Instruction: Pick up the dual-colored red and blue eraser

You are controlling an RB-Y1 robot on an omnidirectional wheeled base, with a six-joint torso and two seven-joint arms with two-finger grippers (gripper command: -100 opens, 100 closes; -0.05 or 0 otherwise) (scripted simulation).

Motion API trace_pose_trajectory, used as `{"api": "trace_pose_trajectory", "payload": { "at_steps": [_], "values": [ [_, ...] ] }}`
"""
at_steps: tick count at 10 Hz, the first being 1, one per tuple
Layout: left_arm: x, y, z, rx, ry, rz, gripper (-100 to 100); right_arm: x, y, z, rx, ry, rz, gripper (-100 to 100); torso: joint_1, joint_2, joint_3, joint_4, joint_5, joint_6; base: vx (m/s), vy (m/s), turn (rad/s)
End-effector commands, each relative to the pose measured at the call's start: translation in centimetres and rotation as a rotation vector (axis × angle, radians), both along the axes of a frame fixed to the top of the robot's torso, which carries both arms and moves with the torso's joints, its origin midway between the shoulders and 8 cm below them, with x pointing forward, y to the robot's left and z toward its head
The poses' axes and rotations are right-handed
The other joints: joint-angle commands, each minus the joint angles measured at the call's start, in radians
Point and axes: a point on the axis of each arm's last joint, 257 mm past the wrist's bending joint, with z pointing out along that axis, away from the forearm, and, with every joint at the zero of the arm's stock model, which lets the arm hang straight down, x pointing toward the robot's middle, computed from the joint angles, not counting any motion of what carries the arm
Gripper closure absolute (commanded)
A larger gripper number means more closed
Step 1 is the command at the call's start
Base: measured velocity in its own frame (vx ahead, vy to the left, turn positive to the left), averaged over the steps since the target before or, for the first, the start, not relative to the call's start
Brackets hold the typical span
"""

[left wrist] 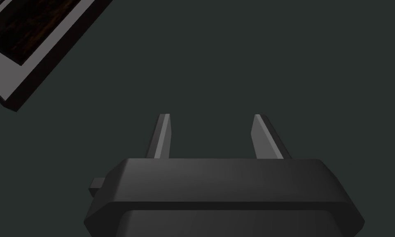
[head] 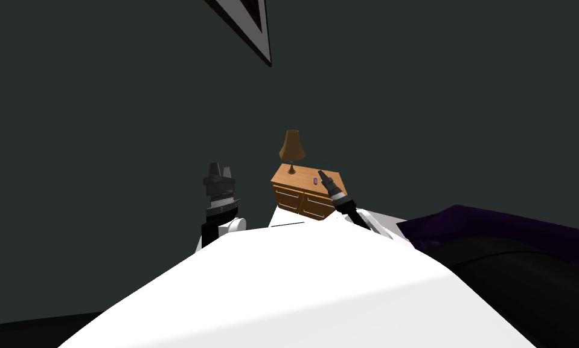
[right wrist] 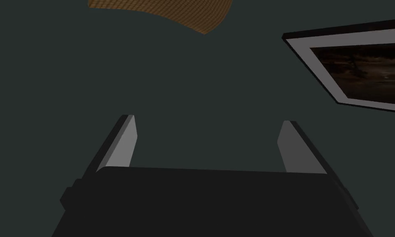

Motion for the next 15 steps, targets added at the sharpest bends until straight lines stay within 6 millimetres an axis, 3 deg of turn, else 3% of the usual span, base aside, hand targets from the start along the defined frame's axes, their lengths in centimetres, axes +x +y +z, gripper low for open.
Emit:
{"api": "trace_pose_trajectory", "payload": {
  "at_steps": [1,2,3,4,5,6,7,8,9,10,11,12,15],
  "values": [
    [0.0,0.0,0.0,0.0,0.0,0.0,0,0.0,0.2,-1.9,-0.115,0.037,0.006,-100,0.0,0.0,0.0,0.0,0.0,0.0,-0.064,-0.007,0.205],
    [0.0,0.0,0.0,0.0,0.0,0.0,0,0.0,0.3,-2.0,-0.134,0.038,0.012,-100,0.0,0.0,0.0,0.0,0.0,-0.001,-0.057,-0.011,0.112],
    [0.0,0.0,0.0,0.0,0.0,0.0,0,-0.1,0.2,-3.8,-0.225,0.067,0.016,-100,0.0,0.0,0.0,0.0,0.0,0.0,-0.073,-0.006,0.183],
    [0.0,0.0,0.0,0.0,0.0,0.0,0,-0.1,0.3,-4.0,-0.25,0.068,0.025,-100,0.0,0.0,0.0,0.0,0.0,-0.001,-0.058,-0.005,0.126],
    [0.0,0.0,0.0,0.0,0.0,0.0,0,-0.3,0.1,-5.8,-0.34,0.097,0.032,-100,0.0,0.0,0.0,0.0,0.0,0.0,-0.06,-0.013,0.306],
    [0.0,0.0,0.0,0.0,0.0,0.0,0,-0.4,0.1,-6.0,-0.368,0.097,0.041,-100,-0.001,0.0,0.0,0.0,0.0,-0.001,-0.056,-0.024,0.112],
    [0.0,0.0,0.0,0.0,0.0,0.0,0,-0.7,-0.3,-7.9,-0.456,0.125,0.049,-100,-0.002,-0.001,0.0,0.0,0.0,0.0,-0.067,-0.008,0.255],
    [0.0,0.0,0.0,0.0,0.0,0.0,0,-0.8,-0.3,-8.0,-0.488,0.124,0.059,-100,-0.001,0.0,0.0,0.0,0.0,-0.001,-0.051,-0.009,0.114],
    [0.0,0.0,0.0,0.0,0.0,0.0,0,-1.2,-0.8,-9.9,-0.577,0.152,0.073,-100,-0.001,-0.001,-0.001,0.0,0.0,0.0,-0.058,-0.011,0.281],
    [0.0,0.0,0.0,0.0,0.0,0.0,0,-1.3,-0.8,-10.1,-0.609,0.149,0.082,-100,-0.001,-0.001,-0.001,0.0,0.0,-0.001,-0.043,-0.018,0.149],
    [0.0,0.0,0.0,0.0,0.0,0.0,0,-1.8,-1.5,-12.0,-0.695,0.175,0.096,-100,-0.002,-0.001,-0.001,0.0,0.0,0.0,-0.046,-0.023,0.312],
    [0.0,0.0,0.0,0.0,0.0,0.0,0,-1.9,-1.6,-12.1,-0.731,0.172,0.108,-100,-0.002,-0.001,-0.001,0.0,0.0,-0.001,-0.038,-0.026,0.133],
    [0.0,0.0,0.0,0.0,0.0,0.0,0,-3.3,-3.4,-15.9,-0.934,0.217,0.157,-100,-0.002,-0.002,-0.001,0.0,0.0,0.0,-0.04,-0.016,0.243]
  ]
}}
